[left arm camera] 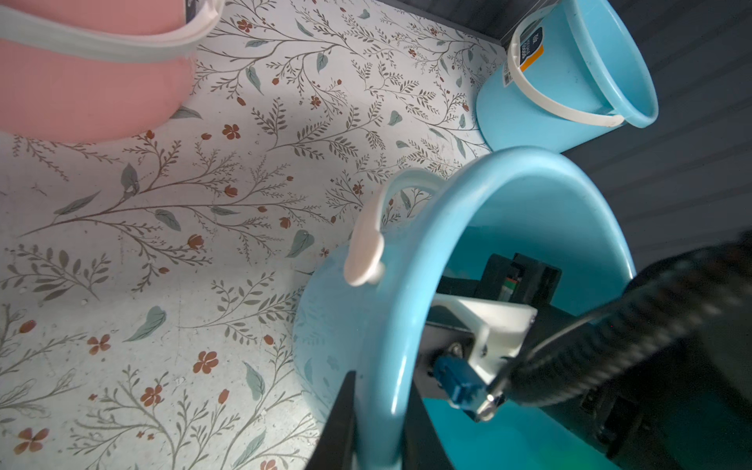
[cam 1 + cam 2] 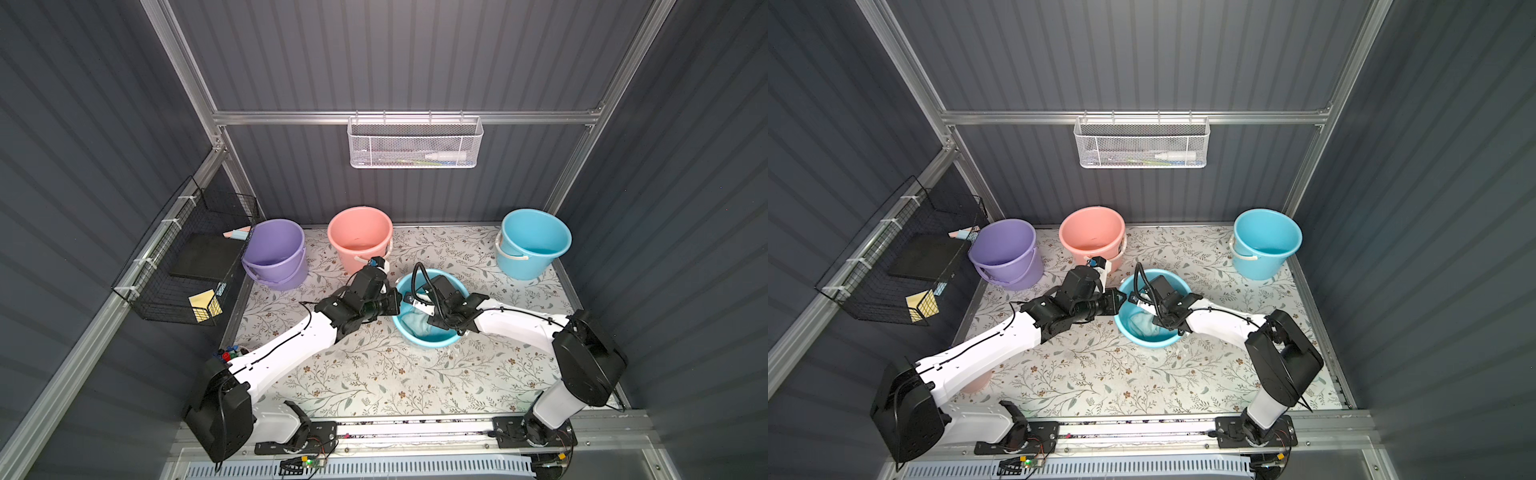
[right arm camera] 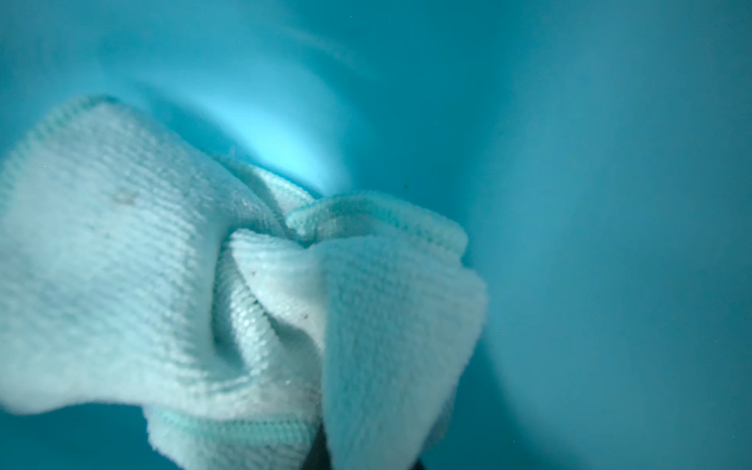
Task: Wipe the inside of the bucket with a cloth
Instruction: Wipe the dirt from the inside of the bucket.
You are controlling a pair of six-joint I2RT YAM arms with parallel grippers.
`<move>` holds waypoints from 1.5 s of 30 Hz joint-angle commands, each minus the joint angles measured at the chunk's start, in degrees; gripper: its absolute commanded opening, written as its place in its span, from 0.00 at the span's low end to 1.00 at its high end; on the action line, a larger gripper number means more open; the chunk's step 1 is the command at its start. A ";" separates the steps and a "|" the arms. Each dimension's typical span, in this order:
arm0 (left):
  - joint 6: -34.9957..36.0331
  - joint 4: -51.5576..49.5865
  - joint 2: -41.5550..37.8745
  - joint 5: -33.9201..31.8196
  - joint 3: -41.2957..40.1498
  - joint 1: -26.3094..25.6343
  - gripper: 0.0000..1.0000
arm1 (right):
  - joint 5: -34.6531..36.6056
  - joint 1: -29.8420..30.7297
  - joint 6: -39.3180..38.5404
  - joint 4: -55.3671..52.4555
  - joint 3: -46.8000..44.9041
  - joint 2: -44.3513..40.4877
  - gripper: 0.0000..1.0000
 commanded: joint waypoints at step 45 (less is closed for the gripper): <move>-0.10 -0.92 -1.61 -0.20 0.72 0.28 0.00 | -28.98 -0.25 11.40 7.63 -1.26 -0.56 0.00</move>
